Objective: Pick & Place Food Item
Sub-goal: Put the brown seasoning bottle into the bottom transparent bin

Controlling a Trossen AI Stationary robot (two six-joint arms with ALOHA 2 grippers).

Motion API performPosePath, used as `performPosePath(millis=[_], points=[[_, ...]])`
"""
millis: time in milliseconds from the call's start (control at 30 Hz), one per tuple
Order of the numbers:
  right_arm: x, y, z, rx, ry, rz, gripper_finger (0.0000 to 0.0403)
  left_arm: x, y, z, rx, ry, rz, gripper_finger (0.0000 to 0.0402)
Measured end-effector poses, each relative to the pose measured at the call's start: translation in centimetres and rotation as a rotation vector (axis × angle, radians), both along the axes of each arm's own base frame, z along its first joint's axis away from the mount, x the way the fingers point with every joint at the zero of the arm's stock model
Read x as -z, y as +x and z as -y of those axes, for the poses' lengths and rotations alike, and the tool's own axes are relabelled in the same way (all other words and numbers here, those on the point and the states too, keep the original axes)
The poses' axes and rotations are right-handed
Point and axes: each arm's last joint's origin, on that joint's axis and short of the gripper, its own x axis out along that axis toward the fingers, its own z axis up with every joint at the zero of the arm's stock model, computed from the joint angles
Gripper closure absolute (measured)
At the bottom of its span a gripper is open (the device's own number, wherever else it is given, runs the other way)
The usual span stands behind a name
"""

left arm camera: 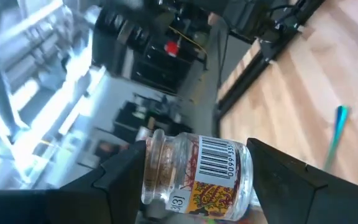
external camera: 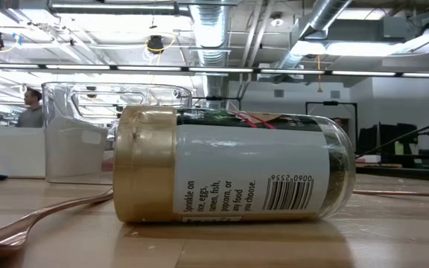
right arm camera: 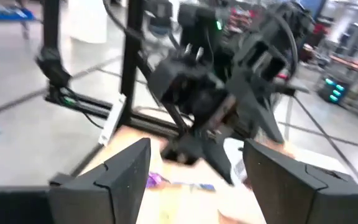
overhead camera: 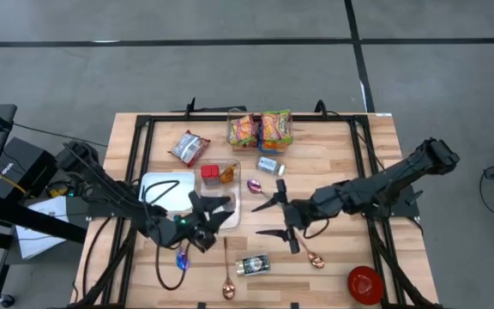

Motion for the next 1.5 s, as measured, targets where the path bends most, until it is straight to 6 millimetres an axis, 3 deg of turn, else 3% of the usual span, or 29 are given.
performPosePath(millis=[333,667,833,1100,1267,1500], points=[[0.7,-1.5,-2.0,0.102,-0.026,-0.070,0.0153,-0.3,-2.1,-4.3,-0.023,-0.379,-0.040,0.0155],[2.1,-2.9,-4.1,0.147,-0.042,-0.130,0.0153,1.6,-0.7,-6.9,-0.045,-0.570,-0.136,0.0154],[2.2,-3.1,-4.2,0.177,-0.051,-0.130,0.0153,2.4,0.0,-8.3,-0.046,-0.717,-0.176,0.0152],[2.3,-2.8,-3.7,0.196,-0.054,-0.139,0.0153,3.4,0.2,-11.7,-0.193,-0.956,-0.187,0.0153],[2.3,-2.7,-3.5,0.206,-0.054,-0.140,0.0153,5.7,-0.4,-13.4,-0.238,-1.025,-0.244,0.0150],[2.3,-2.7,-3.5,0.205,-0.054,-0.140,0.0153,7.2,-0.4,-15.6,-0.145,-1.144,-0.215,0.0148]])
